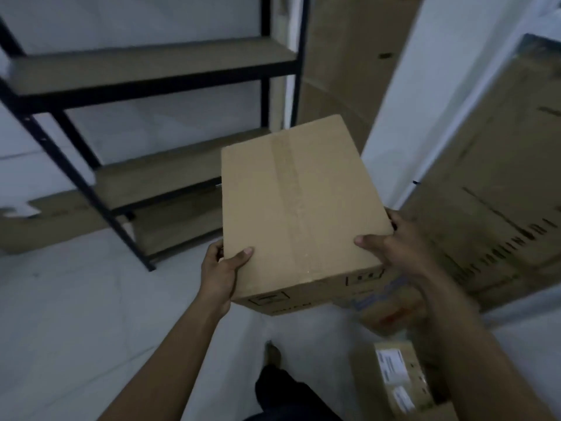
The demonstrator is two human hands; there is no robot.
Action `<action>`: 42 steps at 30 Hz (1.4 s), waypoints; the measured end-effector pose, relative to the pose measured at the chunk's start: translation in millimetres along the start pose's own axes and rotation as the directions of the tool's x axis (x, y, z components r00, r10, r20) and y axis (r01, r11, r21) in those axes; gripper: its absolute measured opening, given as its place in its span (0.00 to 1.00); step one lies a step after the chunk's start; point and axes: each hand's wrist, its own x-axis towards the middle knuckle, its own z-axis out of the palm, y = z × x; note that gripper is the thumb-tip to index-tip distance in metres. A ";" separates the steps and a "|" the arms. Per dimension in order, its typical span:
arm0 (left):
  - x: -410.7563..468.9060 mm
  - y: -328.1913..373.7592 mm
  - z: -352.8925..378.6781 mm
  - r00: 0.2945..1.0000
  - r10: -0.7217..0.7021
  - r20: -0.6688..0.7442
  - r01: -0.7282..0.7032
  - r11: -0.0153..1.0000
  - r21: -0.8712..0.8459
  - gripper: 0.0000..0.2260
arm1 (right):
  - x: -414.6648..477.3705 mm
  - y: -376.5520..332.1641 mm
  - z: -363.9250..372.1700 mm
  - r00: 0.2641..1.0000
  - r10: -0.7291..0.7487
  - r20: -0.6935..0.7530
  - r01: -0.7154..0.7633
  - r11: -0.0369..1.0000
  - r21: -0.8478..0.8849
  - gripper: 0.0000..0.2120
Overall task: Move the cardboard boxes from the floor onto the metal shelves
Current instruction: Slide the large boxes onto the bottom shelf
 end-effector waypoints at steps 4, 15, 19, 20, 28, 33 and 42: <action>41.3 22.3 -42.6 0.992 0.016 -0.122 -0.016 1.000 0.007 0.19 | 62.2 -8.3 74.3 0.996 -0.019 0.090 0.022 0.999 -0.027 0.24; 177.1 111.1 -121.4 0.915 0.052 -0.401 -0.036 0.998 0.048 0.18 | 233.0 -68.7 252.3 0.916 -0.032 0.401 0.019 0.999 0.036 0.25; 210.2 137.2 -155.3 0.876 0.044 -0.481 -0.034 0.999 0.029 0.22 | 258.1 -90.4 304.9 0.847 -0.110 0.520 0.074 0.993 0.090 0.24; 218.7 143.1 -164.3 0.869 0.047 -0.493 -0.037 0.999 0.029 0.22 | 263.7 -95.4 317.9 0.836 -0.119 0.535 0.076 0.992 0.101 0.25; 306.9 188.0 -231.1 0.855 0.086 -0.512 -0.054 0.996 0.076 0.22 | 319.5 -123.8 414.3 0.765 -0.101 0.636 0.020 0.991 0.134 0.44; 362.8 201.4 -268.1 0.884 0.055 -0.464 -0.002 0.993 0.114 0.22 | 343.0 -125.3 460.1 0.707 -0.044 0.706 -0.046 0.993 0.108 0.51; 422.1 204.6 -297.7 0.813 -0.076 -0.577 0.118 0.992 0.035 0.20 | 373.4 -118.5 517.4 0.723 0.041 0.690 -0.044 0.999 -0.014 0.65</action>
